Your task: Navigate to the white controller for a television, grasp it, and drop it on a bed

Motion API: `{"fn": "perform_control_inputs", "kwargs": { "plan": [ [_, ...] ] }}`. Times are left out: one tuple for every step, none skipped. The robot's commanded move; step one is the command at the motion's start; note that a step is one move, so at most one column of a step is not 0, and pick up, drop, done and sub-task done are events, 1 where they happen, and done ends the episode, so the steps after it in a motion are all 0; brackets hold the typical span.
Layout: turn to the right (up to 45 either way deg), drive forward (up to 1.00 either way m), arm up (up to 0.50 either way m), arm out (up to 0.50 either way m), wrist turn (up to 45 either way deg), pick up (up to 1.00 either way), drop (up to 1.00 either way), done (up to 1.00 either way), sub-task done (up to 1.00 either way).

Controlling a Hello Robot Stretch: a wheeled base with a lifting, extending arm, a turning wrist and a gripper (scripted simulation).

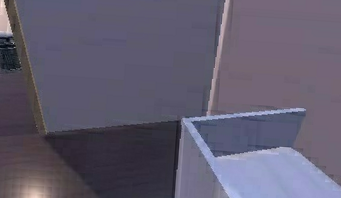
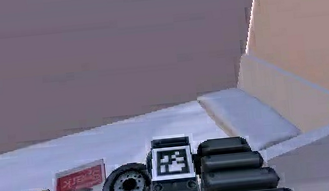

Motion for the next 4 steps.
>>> {"fn": "perform_control_inputs", "kwargs": {
  "plan": [
    [0.0,0.15,0.00,0.00,0.0,0.00,0.00,0.00,0.00],
    [-18.0,0.00,0.00,0.00,0.0,0.00,0.00,0.00,0.00],
    [0.0,0.00,0.00,0.36,0.0,0.00,0.00,0.00,0.00],
    [0.0,0.00,0.00,0.00,45.0,0.00,0.00,0.00,0.00]
  ]
}}
